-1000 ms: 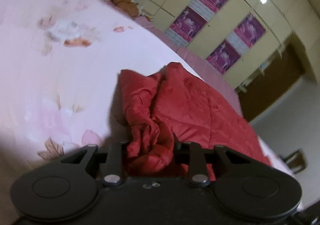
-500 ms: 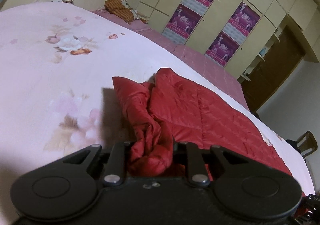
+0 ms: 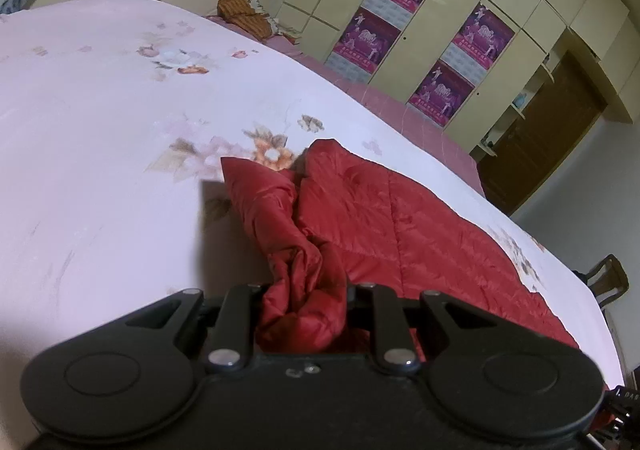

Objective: Fold large clothes

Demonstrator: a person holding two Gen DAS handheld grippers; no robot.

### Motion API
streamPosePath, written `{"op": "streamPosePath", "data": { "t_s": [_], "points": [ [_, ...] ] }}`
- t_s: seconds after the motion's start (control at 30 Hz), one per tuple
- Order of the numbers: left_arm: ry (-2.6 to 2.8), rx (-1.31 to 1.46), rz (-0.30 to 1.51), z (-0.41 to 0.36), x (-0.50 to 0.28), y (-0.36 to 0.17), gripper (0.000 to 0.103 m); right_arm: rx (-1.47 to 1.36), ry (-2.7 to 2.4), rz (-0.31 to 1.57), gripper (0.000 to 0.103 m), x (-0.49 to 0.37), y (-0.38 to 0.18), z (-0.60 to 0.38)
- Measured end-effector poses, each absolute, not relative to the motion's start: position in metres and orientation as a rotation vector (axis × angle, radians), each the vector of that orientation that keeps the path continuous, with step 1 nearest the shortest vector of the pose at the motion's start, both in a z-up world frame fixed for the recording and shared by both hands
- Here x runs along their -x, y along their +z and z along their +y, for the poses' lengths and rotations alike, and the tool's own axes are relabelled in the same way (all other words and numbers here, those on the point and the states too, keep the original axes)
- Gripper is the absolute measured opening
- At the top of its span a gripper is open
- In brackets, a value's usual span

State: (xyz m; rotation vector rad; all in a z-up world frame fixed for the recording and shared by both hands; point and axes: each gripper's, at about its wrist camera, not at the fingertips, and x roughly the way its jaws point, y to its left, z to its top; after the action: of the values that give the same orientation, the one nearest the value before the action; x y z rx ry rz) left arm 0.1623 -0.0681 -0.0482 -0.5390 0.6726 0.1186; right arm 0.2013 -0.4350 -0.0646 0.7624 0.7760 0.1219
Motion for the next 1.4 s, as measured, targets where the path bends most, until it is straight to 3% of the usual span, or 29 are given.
{"op": "streamPosePath", "data": {
  "t_s": [0.77,0.93,1.1,1.17,1.3,1.33,1.37,1.4],
  "points": [
    [0.148,0.558,0.702,-0.087,-0.057,-0.068,0.022,-0.754,0.163,0.822,0.015,-0.107,-0.081,-0.469],
    [0.187,0.551,0.731,-0.086,-0.059,-0.080,0.046,-0.763,0.146,0.874,0.015,-0.116,-0.097,-0.466],
    [0.182,0.493,0.733,-0.079,-0.057,-0.081,0.060,-0.789,0.148,0.866,0.017,-0.117,-0.100,-0.469],
    [0.179,0.495,0.735,-0.075,-0.054,-0.080,0.062,-0.790,0.144,0.854,0.025,-0.114,-0.101,-0.473],
    [0.233,0.445,0.731,-0.067,-0.040,-0.074,0.087,-0.745,0.070,0.824,0.043,-0.098,-0.095,-0.485],
    [0.247,0.441,0.726,-0.063,-0.035,-0.072,0.091,-0.726,0.039,0.817,0.053,-0.093,-0.092,-0.489],
    [0.261,0.446,0.717,-0.058,-0.028,-0.071,0.091,-0.702,-0.007,0.800,0.062,-0.087,-0.087,-0.495],
    [0.275,0.461,0.707,-0.053,-0.020,-0.071,0.091,-0.688,-0.046,0.786,0.065,-0.082,-0.083,-0.502]
  ]
}}
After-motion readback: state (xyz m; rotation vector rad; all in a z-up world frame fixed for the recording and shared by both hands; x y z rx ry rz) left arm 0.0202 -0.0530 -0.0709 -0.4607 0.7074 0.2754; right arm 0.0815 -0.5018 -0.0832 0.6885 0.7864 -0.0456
